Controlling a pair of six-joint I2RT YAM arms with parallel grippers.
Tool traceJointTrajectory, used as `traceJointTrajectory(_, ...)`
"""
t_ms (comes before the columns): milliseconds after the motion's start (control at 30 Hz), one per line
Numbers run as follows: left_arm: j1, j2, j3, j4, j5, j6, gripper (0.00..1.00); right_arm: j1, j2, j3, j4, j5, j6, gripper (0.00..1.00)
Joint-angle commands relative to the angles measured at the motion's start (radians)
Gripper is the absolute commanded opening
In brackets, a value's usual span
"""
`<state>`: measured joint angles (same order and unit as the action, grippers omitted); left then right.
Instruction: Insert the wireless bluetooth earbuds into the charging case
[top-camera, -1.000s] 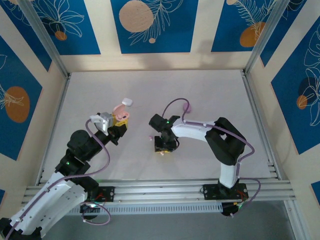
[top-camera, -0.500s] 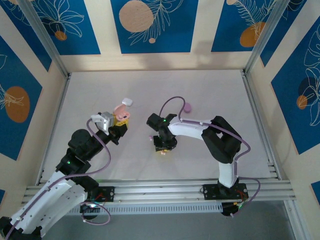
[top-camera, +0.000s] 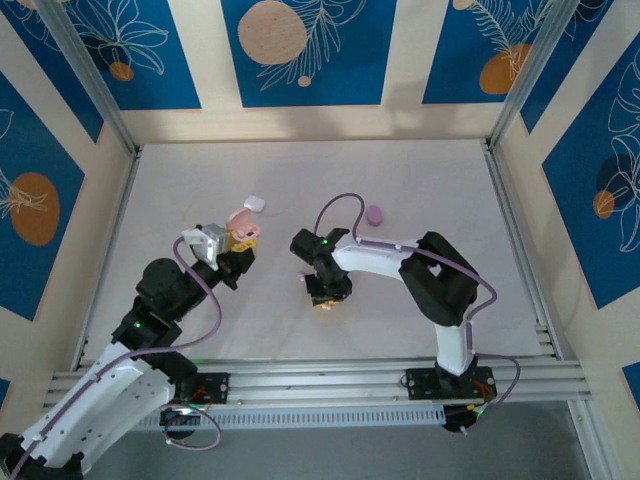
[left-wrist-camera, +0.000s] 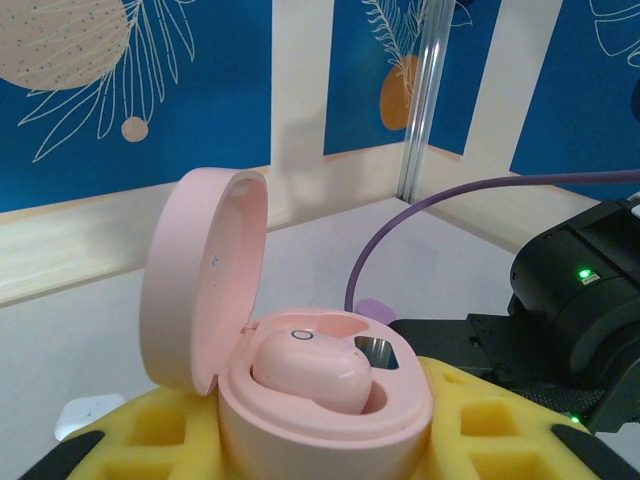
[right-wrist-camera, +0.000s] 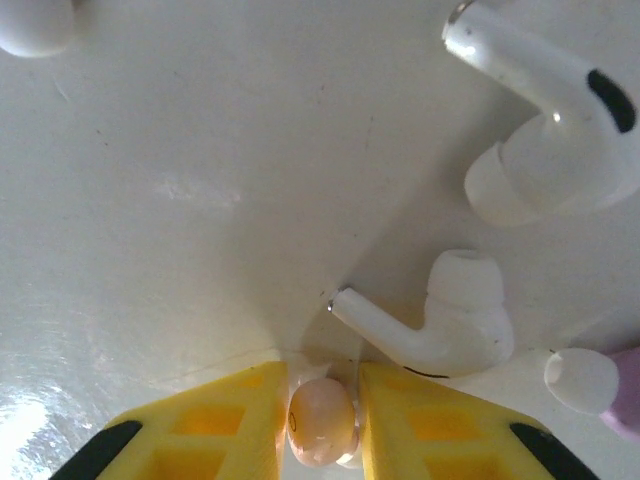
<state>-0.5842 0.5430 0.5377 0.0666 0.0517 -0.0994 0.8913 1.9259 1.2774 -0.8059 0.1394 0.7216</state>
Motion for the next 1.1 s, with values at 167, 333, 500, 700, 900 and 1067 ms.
traceJointTrajectory(167, 0.008, 0.003, 0.011, 0.038, 0.028, -0.016, 0.29, 0.012, 0.018, 0.006, -0.037, 0.012, -0.011, 0.24)
traceJointTrajectory(333, 0.008, 0.008, 0.008, 0.040, 0.031, -0.014, 0.29, 0.011, -0.017, 0.005, -0.038, 0.014, -0.020, 0.20)
traceJointTrajectory(500, 0.008, 0.033, -0.009, 0.093, 0.109, 0.005, 0.29, -0.027, -0.208, -0.029, -0.019, -0.005, -0.039, 0.19)
traceJointTrajectory(700, 0.006, 0.115, -0.068, 0.323, 0.332, 0.010, 0.29, -0.167, -0.536, -0.071, 0.093, -0.213, -0.071, 0.19)
traceJointTrajectory(900, -0.004, 0.238, -0.081, 0.503, 0.494, 0.006, 0.28, -0.293, -0.728, -0.067, 0.229, -0.521, -0.071, 0.20)
traceJointTrajectory(1067, -0.024, 0.326, -0.072, 0.603, 0.546, 0.001, 0.28, -0.302, -0.725, -0.023, 0.277, -0.710, -0.085, 0.20)
